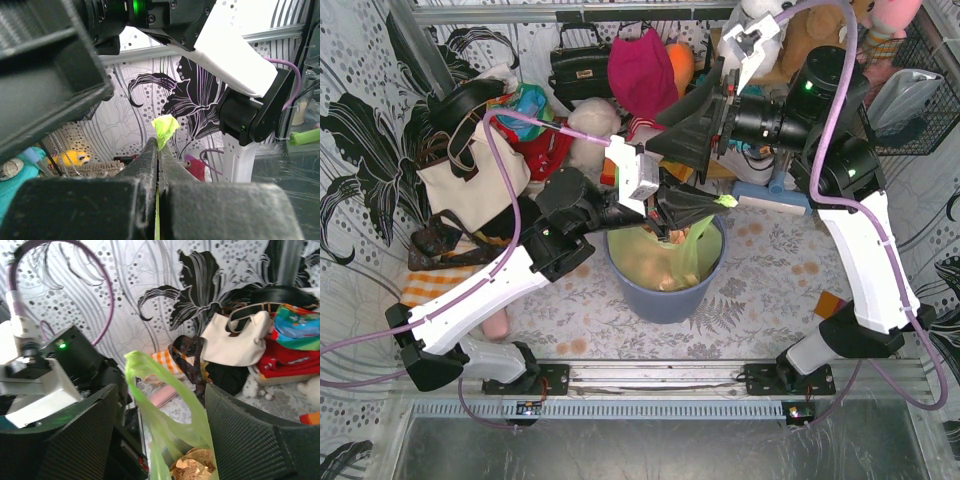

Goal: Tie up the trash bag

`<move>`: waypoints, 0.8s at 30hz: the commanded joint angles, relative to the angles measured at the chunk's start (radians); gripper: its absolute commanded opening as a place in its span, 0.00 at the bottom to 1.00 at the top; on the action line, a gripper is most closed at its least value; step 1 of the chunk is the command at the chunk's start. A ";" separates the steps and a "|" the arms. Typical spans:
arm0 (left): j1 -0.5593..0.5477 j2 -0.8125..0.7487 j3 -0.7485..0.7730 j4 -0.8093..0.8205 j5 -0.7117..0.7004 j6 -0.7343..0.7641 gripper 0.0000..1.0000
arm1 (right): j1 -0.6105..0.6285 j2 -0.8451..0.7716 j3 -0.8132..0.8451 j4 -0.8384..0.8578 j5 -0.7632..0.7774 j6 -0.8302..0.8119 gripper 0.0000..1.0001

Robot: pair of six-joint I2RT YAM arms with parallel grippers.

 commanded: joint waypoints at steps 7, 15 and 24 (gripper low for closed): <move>0.003 -0.003 0.020 0.006 0.063 -0.028 0.00 | 0.076 0.052 0.044 0.076 -0.093 -0.032 0.74; 0.003 -0.002 0.021 0.008 0.094 -0.042 0.00 | 0.100 0.087 0.071 0.076 -0.073 -0.040 0.58; 0.003 0.004 0.027 0.012 0.134 -0.058 0.00 | 0.101 0.104 0.070 0.081 -0.071 -0.050 0.48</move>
